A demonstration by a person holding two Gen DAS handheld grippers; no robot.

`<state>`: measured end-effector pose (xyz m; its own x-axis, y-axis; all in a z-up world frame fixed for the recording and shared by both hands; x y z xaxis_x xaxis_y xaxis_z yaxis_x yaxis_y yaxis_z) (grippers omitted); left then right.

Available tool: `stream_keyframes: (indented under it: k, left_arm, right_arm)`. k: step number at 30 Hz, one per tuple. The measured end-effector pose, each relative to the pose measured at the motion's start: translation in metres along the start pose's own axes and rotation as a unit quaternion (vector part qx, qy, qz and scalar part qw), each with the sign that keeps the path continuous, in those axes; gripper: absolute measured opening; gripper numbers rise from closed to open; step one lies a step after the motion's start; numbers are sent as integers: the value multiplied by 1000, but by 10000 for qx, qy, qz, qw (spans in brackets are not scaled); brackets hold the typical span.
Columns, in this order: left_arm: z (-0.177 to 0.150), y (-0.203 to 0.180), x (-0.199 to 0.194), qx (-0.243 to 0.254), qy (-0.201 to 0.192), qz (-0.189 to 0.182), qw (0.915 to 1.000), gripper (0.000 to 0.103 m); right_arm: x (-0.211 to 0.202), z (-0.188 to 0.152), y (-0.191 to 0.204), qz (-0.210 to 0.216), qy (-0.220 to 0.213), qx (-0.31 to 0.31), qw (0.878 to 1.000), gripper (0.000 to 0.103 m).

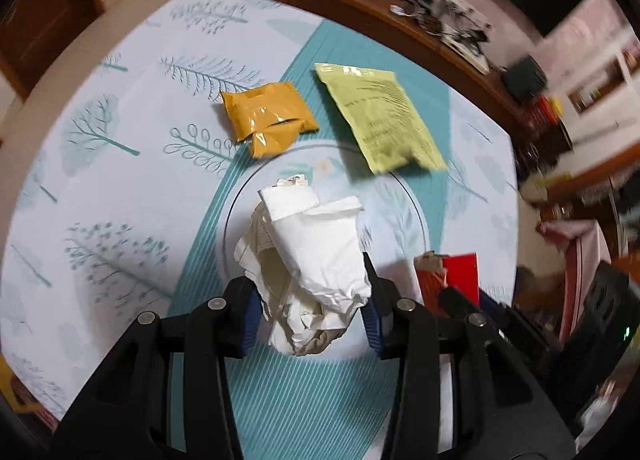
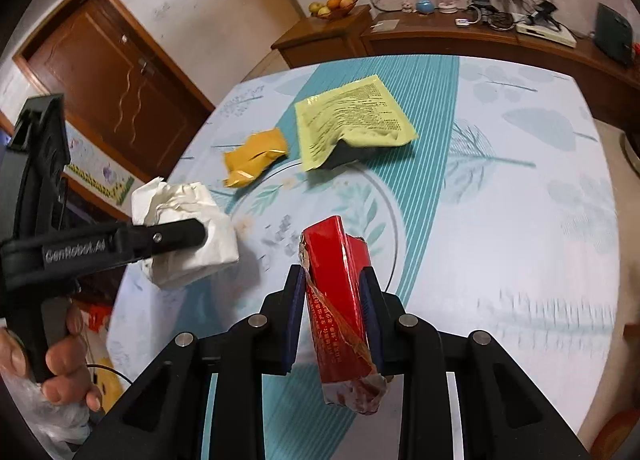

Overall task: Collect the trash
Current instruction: 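Carry the tissues and red carton over the black bin with both tools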

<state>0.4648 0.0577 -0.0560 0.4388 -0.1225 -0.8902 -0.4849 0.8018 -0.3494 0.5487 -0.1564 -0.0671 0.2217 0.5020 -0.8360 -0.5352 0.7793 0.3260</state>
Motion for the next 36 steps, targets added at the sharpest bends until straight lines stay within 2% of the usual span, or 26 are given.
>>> stream_keyframes:
  k: [8, 11, 16, 21, 29, 36]
  left_arm:
    - [-62, 29, -98, 827, -40, -645, 9945, 38]
    - [-92, 45, -133, 1215, 11, -855, 9889, 38]
    - [-141, 73, -177, 1718, 87, -1141, 9785, 38]
    - [-192, 95, -208, 2295, 160, -1260, 9650, 38]
    - [-277, 117, -233, 3093, 366, -1113, 9437, 39]
    - [-340, 124, -223, 3329, 609, -980, 9359, 39]
  right_arm:
    - [-84, -75, 57, -246, -523, 573, 9967, 27]
    - [-112, -108, 85, -369, -753, 788, 9934, 27]
    - [-154, -180, 139, -515, -1056, 1283, 9848, 27]
    - [-184, -251, 184, -648, -1202, 1734, 9753, 27]
    - [-209, -342, 230, -763, -1004, 2118, 9691, 27]
    - [-198, -408, 233, -792, -552, 2367, 9668, 27]
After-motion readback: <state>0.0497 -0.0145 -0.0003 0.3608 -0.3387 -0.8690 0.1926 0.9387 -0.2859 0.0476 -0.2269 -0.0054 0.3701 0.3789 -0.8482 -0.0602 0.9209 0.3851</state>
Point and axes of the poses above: each gripper's, at about its wrist camera, not at the fingertips, and x roughly the way its jaws point, y to its left, z to its top, the point moved 2 cm from there along x, roughly the way its jaws point, and after that the axes turned 5 degrees about -z, right-handed, at the moved point
